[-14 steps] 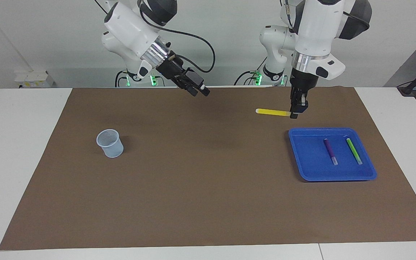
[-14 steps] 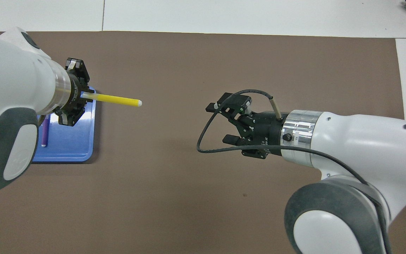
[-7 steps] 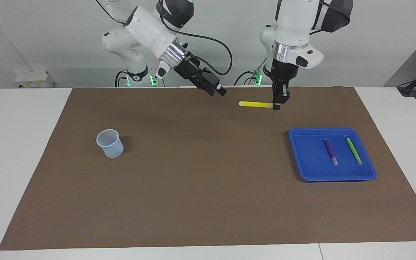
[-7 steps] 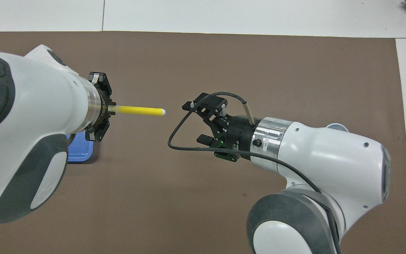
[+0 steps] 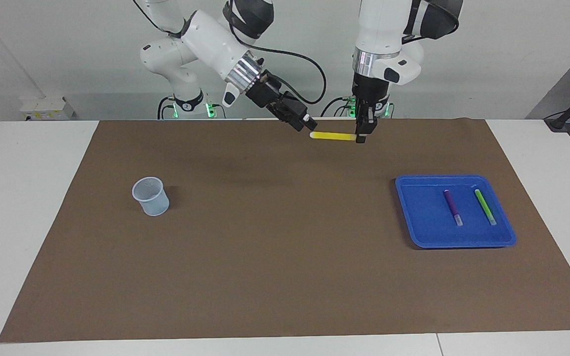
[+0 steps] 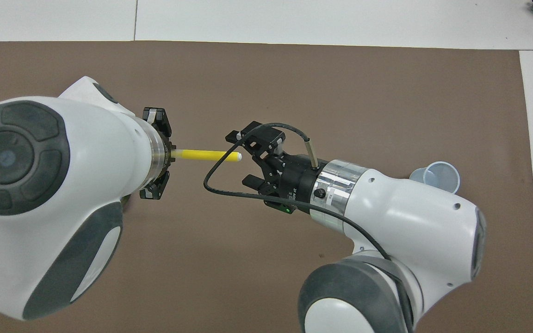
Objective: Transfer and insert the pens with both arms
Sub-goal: 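Close the right gripper on the free end of the yellow pen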
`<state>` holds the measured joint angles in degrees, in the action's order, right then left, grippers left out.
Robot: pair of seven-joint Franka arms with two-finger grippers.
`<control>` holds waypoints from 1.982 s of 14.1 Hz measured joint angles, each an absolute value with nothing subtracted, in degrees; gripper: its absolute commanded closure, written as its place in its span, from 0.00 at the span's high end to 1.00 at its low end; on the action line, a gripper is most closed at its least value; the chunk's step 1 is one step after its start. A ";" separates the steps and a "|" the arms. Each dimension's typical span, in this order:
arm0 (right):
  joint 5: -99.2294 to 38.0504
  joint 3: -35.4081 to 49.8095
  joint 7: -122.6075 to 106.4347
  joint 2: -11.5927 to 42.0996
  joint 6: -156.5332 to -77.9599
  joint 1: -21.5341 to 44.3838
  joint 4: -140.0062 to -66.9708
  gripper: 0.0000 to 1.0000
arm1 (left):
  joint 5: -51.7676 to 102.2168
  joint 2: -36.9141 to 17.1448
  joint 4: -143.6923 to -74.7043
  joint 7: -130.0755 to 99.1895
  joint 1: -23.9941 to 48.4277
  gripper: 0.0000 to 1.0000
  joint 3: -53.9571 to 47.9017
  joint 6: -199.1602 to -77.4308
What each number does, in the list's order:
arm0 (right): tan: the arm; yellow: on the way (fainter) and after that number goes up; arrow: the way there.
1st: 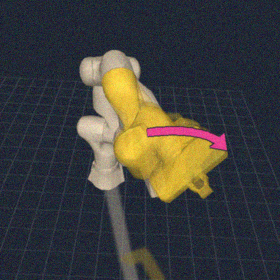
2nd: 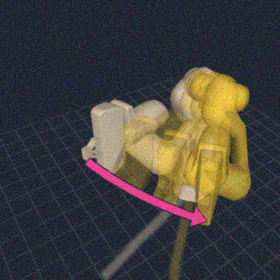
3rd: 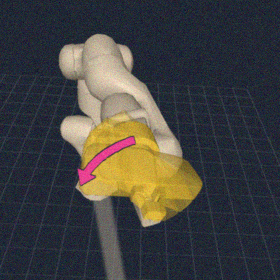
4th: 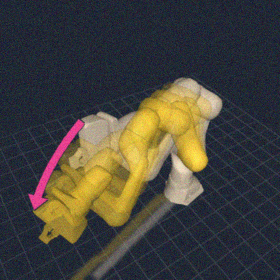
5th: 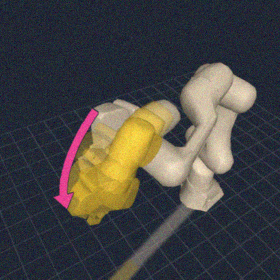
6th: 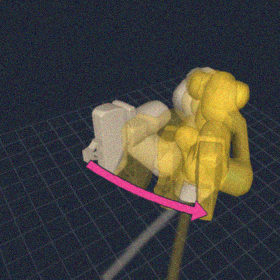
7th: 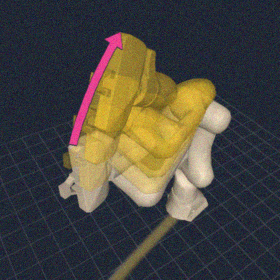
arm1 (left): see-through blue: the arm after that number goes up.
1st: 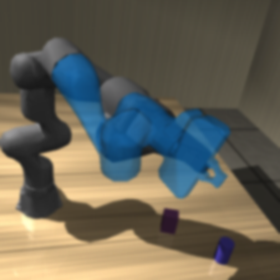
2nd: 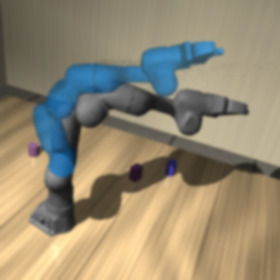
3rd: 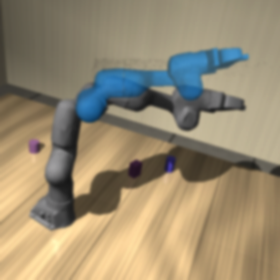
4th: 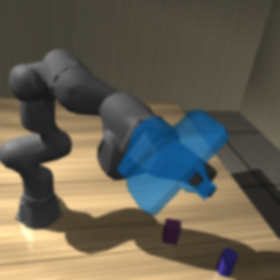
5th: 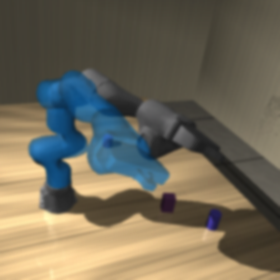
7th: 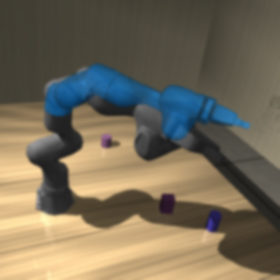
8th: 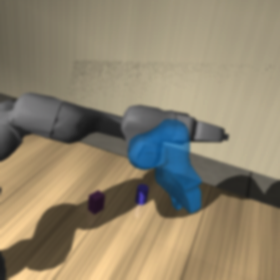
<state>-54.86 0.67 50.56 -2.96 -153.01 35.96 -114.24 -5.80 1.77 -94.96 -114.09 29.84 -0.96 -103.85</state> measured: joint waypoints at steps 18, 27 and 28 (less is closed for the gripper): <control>-54.95 0.85 50.56 -2.21 -154.13 37.07 -114.05 0.49 | -5.81 3.19 -95.14 -114.49 29.90 0.00 -0.95 -103.50; -54.96 0.83 50.56 -2.21 -154.30 37.07 -113.80 0.16 | -5.80 3.21 -95.53 -114.50 29.95 0.00 -1.02 -103.24; -55.10 0.83 50.56 -2.24 -154.61 37.07 -113.56 0.14 | -5.83 3.21 -95.68 -114.96 30.00 0.00 -1.04 -103.02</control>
<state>-55.10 0.83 50.56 -2.24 -154.61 37.07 -113.56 -5.83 3.21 -95.68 -114.96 30.00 -1.04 -103.02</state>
